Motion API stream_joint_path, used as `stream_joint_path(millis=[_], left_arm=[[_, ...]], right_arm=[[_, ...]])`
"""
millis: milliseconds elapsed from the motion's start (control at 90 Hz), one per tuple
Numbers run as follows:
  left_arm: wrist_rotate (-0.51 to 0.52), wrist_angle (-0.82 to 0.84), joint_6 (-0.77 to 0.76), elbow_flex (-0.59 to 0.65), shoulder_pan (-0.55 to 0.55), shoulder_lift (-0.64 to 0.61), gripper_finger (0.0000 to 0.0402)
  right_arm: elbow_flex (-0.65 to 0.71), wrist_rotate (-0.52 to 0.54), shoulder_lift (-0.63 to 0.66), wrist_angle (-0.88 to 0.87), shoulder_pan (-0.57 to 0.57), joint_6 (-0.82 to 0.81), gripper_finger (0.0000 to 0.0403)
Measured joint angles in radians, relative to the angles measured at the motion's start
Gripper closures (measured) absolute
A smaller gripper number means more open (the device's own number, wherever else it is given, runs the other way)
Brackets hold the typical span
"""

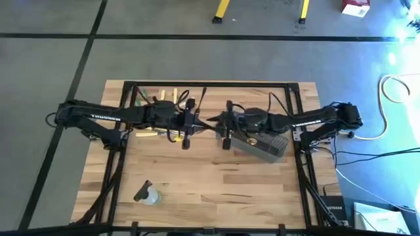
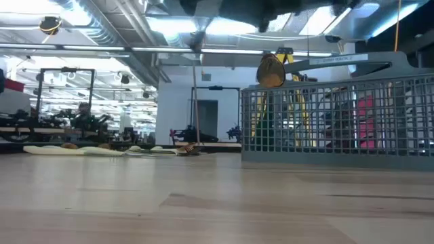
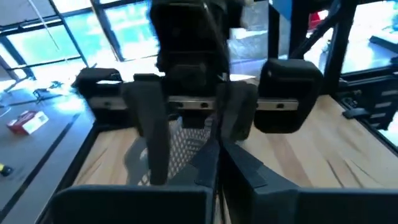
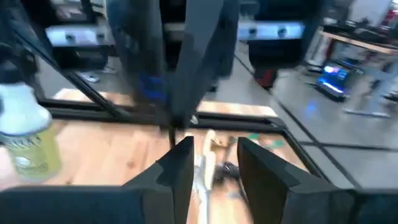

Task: Sort silverware
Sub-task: Put the black fork into the cutlery rack

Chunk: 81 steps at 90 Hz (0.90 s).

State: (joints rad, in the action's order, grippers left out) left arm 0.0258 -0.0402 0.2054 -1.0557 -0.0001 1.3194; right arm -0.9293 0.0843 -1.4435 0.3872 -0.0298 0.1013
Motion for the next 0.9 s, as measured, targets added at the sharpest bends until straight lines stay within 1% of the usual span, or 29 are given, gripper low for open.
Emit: stream_joint_path(millis=[78, 133, 189, 267, 322, 478, 600, 656, 756, 900], left_arm=[[-0.003, 0.002, 0.004, 0.000, 0.000, -0.002, 0.0401], [-0.002, 0.003, 0.011, 0.000, 0.000, -0.001, 0.0401], [0.002, 0.006, 0.012, 0.000, 0.001, -0.001, 0.0402], [0.005, 0.005, 0.015, 0.000, 0.001, -0.001, 0.0401], [0.008, 0.005, 0.018, 0.000, 0.001, -0.001, 0.0401], [0.010, 0.005, 0.020, 0.000, 0.001, 0.000, 0.0401], [0.014, 0.005, 0.020, 0.000, 0.001, 0.000, 0.0401], [0.032, 0.004, 0.019, 0.000, 0.001, 0.000, 0.0401], [0.074, -0.003, 0.016, 0.000, 0.001, 0.001, 0.0401], [0.111, -0.046, 0.012, -0.001, 0.000, 0.044, 0.0401]], right_arm=[[-0.019, -0.002, -0.010, -0.005, -0.001, -0.011, 0.0298], [-0.022, -0.002, -0.010, -0.022, -0.001, -0.015, 0.0311], [-0.022, -0.002, -0.010, -0.026, -0.001, -0.016, 0.0334], [-0.022, -0.008, -0.010, -0.025, -0.002, -0.017, 0.0379], [-0.023, -0.024, -0.010, -0.024, -0.002, -0.024, 0.0394], [-0.023, -0.032, -0.010, -0.025, -0.002, -0.052, 0.0378], [-0.023, -0.045, -0.010, -0.022, -0.002, -0.056, 0.0396], [-0.023, -0.043, -0.010, -0.018, -0.002, -0.074, 0.0400], [-0.023, -0.031, -0.010, -0.015, -0.001, -0.104, 0.0392], [-0.023, 0.009, -0.009, -0.015, -0.001, -0.170, 0.0389]])
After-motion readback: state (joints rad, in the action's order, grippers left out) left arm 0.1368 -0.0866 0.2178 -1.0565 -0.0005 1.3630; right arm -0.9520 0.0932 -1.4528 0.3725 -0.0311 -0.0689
